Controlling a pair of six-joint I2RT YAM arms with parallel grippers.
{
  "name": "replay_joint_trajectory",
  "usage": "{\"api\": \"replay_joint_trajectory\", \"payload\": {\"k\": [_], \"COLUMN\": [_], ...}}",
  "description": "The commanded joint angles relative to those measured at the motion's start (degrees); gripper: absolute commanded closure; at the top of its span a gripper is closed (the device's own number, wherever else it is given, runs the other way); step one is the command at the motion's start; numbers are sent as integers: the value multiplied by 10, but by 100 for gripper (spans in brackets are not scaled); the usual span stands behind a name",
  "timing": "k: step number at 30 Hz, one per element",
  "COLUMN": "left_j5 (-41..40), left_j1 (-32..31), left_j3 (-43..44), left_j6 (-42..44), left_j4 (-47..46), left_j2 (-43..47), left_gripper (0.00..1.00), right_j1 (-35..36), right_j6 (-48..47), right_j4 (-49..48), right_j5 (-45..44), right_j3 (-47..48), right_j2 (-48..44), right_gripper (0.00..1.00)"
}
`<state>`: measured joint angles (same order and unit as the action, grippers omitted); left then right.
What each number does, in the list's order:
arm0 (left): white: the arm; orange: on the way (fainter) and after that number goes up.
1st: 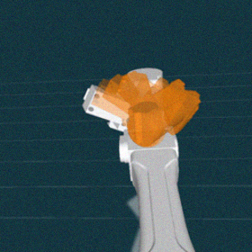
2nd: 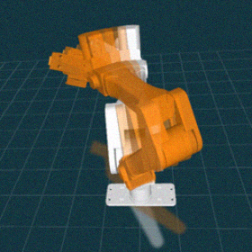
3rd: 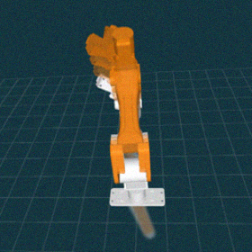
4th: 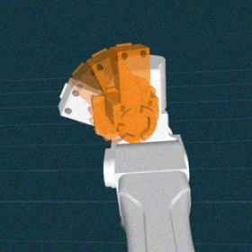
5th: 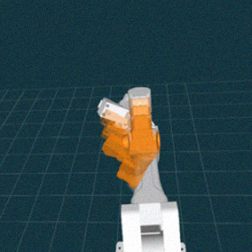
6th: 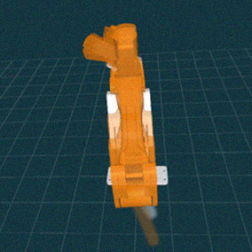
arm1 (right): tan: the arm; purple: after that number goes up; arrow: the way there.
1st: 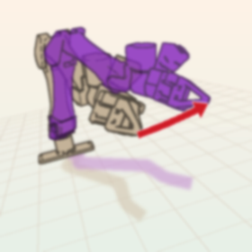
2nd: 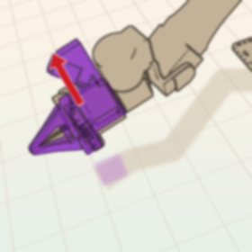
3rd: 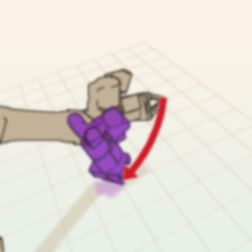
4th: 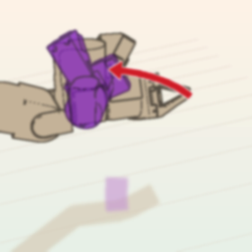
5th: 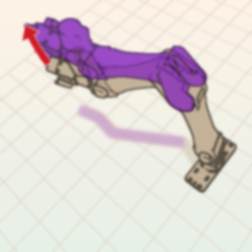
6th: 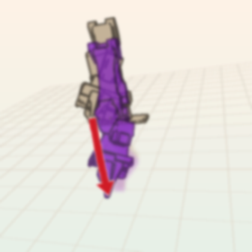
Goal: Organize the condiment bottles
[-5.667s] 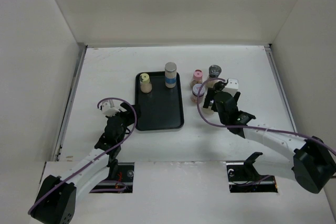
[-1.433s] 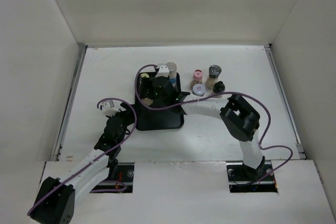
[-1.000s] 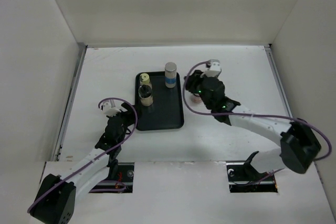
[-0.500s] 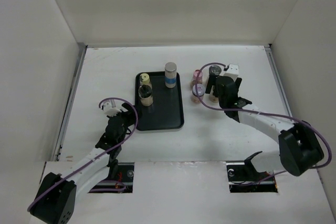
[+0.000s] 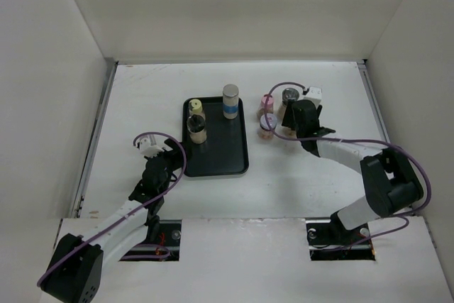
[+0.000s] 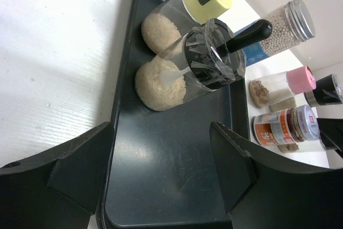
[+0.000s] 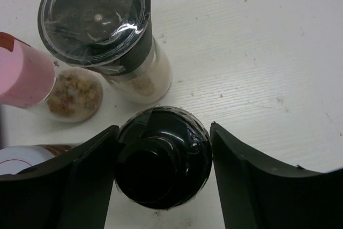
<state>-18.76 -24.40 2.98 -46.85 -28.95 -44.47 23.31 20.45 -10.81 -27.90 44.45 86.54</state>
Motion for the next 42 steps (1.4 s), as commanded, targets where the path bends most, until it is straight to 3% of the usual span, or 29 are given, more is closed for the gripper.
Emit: {"api": "replay_joint_trajectory", "payload": {"k": [1,8,12,18,27,37,42], "left_j5": [6,4,4,8,12,12,10], "left_j1": [3,0,0,4,10,6,5], "left_j3": [-13,-11,-14,-16,-18,-18,-16], "left_j6": [5,7,7,6,4,5,5], "left_j4": [-32,-35,-36,-33,-32,-35,-36], "left_j2": [-4,-10,-2,4,12,5,0], "left_gripper": [29,29,29,29,29,29,28], "right_j1": [0,71,147,233,281,295,302], "right_j6": [8,-5,-5,-1,-1,5,15], "right_j4": [-33,11,11,-61,-77,-73,-70], "right_j5": [-10,-81,-69,-36,-4,-7,-7], "right_j3": [-1,-15,21,115,288,348,375], "right_j2": [-39,-213,-234,-79,172,272,303], "right_gripper": [45,48,48,48,48,46,32]}}
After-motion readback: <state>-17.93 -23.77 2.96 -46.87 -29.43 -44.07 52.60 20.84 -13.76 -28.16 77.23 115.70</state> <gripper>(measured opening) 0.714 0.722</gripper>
